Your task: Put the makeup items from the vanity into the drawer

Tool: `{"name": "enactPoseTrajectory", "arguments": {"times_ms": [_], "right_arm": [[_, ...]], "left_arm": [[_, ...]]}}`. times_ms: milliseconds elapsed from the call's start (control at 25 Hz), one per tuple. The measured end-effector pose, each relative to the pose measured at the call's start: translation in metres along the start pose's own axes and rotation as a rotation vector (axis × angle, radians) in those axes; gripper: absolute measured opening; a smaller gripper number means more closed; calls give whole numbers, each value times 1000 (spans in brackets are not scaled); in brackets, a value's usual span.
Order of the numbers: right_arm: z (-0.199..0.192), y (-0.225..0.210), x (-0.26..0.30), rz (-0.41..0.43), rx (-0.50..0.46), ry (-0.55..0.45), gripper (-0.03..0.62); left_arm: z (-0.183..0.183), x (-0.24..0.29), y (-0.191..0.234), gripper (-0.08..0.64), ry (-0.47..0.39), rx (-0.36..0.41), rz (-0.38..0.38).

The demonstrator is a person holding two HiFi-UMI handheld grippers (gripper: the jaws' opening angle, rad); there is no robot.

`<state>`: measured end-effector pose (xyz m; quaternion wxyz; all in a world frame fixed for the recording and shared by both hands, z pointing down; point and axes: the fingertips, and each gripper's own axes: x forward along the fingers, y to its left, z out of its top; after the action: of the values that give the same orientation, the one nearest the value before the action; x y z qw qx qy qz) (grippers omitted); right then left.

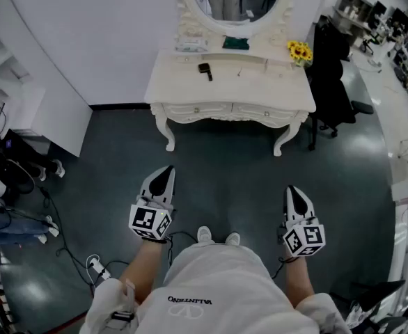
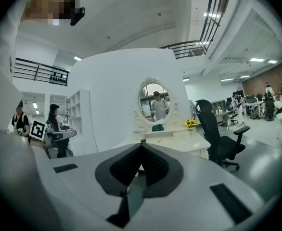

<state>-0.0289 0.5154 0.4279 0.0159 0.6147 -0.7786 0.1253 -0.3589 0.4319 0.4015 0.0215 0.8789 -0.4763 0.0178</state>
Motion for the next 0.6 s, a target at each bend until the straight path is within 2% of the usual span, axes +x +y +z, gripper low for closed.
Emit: {"name": "enactPoseTrajectory", "arguments": {"times_ms": [160,320,600], "right_arm": [[0,6,4,15,19,-4,11],[-3,5,9,-13,49,-3,11],[-11,11,24,-35,41,14,11]], "left_arm": [[-1,2,1,2,0,-9,-11],[-5,3,1,2,2,-25,-33],[-20,11,3,2,6,-40,-99]]}}
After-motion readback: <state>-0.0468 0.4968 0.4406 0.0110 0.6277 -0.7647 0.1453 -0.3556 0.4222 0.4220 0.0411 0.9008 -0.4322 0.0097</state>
